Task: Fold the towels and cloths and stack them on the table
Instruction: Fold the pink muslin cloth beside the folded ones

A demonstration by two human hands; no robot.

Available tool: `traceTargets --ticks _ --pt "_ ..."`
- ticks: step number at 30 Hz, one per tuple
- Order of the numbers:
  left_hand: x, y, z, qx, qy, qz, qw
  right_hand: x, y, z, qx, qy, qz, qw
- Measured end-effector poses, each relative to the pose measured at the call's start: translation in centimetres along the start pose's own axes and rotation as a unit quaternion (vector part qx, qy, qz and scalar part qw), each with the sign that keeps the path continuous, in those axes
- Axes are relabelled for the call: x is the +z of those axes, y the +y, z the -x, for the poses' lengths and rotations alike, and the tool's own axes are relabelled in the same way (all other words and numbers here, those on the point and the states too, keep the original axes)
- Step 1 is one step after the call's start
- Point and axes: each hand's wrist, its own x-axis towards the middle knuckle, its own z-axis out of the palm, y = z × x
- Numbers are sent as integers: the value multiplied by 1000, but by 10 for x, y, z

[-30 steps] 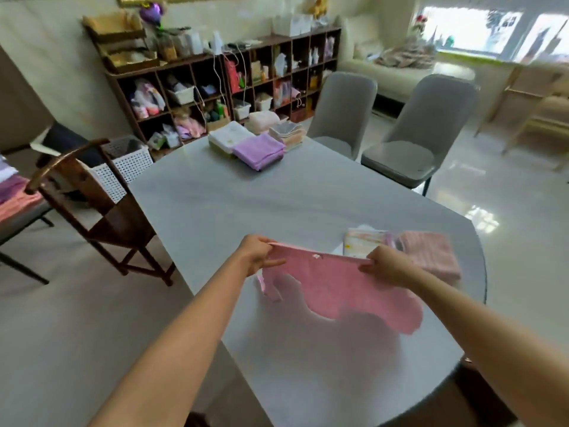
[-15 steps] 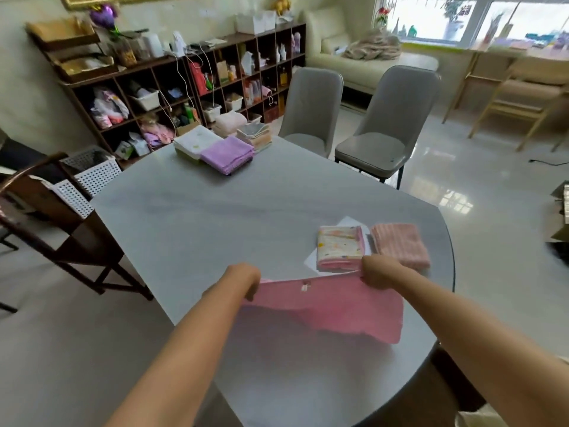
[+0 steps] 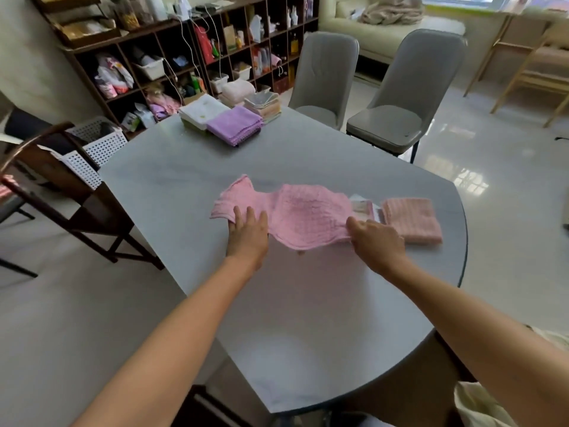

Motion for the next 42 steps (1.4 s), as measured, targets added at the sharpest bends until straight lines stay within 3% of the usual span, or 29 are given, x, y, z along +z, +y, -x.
traceTargets --ticks 3,8,12,16,18,20,23,26,34,42 --pt "40 8 34 11 -131 -19 991 27 -21 24 -62 -151 24 986" --pt "102 9 75 27 -337 -31 941 103 -30 64 -116 -387 25 915" --pt "127 12 94 -6 -385 56 921 115 -31 80 -105 -402 -23 909" --pt "124 4 89 10 -435 10 900 118 -27 77 -27 -452 -103 886" --pt "116 8 87 26 -381 -8 924 121 -20 75 34 -387 -155 908" --pt "111 17 84 35 -290 33 956 124 -10 72 94 -265 -164 946" --pt "111 37 68 88 -207 111 968 127 12 66 228 -170 -197 938" --pt "110 57 54 146 -212 96 961 136 28 64 296 -181 -220 912" --pt "136 86 16 218 -253 -13 943 166 16 48 358 -200 -255 876" --pt "153 133 8 233 -290 -27 928 177 78 106 430 -77 -299 848"
